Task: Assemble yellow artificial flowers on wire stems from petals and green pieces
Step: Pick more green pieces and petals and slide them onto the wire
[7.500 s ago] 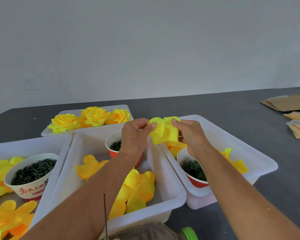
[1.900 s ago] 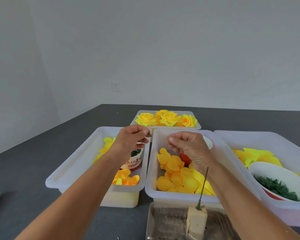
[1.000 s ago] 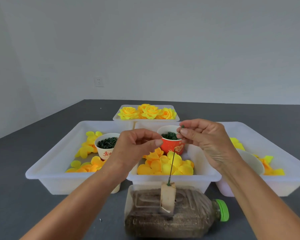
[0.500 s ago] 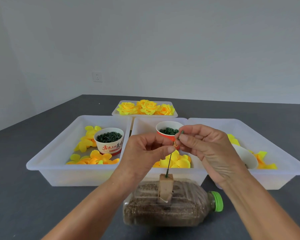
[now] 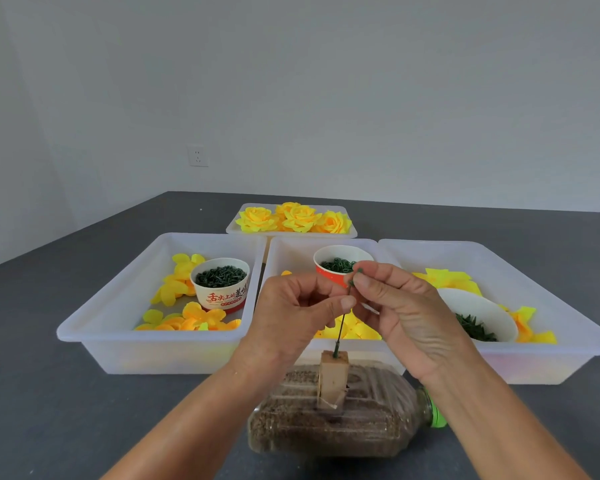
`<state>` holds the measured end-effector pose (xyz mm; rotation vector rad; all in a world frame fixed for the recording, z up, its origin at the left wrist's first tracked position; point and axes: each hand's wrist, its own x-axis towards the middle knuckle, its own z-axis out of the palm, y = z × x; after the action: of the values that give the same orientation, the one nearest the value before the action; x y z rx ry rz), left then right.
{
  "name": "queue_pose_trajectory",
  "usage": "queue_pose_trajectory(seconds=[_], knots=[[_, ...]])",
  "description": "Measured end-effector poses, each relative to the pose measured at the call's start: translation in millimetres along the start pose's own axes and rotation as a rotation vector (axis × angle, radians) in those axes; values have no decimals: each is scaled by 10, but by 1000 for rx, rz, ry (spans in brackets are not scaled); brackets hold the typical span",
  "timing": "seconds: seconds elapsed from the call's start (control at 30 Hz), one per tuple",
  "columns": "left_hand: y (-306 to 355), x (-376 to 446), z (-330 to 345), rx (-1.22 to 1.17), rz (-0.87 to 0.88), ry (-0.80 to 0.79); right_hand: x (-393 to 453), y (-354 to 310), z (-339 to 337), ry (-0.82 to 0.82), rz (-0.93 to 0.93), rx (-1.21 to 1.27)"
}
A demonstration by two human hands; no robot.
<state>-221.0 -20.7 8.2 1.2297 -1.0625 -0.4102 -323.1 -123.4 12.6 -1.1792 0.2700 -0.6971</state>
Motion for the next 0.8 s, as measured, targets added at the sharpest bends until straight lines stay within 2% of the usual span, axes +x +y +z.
queue_pose_trajectory(seconds=[0.4,0.8], knots=[[7,-17,-12,1,11,-4,38,84,63,47,204,225],[-8,-11,0,6,-7,16,47,122,86,88,308,241]])
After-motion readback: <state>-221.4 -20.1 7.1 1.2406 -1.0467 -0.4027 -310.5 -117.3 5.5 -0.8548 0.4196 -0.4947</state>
